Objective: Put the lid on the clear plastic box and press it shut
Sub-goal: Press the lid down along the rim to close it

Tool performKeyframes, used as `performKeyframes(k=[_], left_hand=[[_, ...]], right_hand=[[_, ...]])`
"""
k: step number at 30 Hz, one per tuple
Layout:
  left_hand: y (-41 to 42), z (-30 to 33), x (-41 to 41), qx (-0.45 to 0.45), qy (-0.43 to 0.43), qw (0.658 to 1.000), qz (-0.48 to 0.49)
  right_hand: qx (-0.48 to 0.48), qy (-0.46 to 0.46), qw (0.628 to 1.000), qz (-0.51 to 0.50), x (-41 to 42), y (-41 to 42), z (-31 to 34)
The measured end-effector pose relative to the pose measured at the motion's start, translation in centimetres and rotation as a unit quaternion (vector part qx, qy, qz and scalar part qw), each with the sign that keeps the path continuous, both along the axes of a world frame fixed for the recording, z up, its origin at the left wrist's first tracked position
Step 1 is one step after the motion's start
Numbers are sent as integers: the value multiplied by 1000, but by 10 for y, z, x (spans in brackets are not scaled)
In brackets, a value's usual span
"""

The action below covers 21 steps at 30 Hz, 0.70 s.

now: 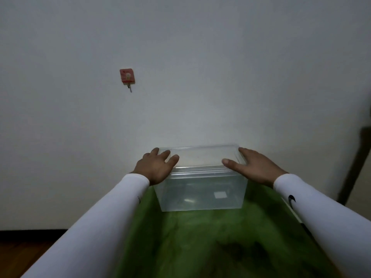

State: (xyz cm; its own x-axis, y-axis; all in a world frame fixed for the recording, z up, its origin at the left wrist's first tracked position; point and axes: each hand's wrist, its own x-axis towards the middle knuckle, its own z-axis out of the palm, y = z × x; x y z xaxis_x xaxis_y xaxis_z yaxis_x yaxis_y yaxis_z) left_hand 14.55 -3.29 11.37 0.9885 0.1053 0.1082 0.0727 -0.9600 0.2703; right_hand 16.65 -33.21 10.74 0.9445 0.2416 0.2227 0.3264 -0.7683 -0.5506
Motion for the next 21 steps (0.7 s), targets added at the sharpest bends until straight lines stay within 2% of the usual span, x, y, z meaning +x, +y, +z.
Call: performKeyframes(k=[4,10,13,21], left_hand=[[1,-1,0,-7,4,1000,-2],[1,-2,1,-9,4,1000,-3],[1,-2,2,-12,1,1000,-5],[4,-4,3,-29,14,999,-8]], right_hand=[[-36,-32,998,-35,11,14,11],[-173,24,985,-19,33,31,20],[-161,77,984,-21,35,30,16],[-133,101,986,-17,33,31,18]])
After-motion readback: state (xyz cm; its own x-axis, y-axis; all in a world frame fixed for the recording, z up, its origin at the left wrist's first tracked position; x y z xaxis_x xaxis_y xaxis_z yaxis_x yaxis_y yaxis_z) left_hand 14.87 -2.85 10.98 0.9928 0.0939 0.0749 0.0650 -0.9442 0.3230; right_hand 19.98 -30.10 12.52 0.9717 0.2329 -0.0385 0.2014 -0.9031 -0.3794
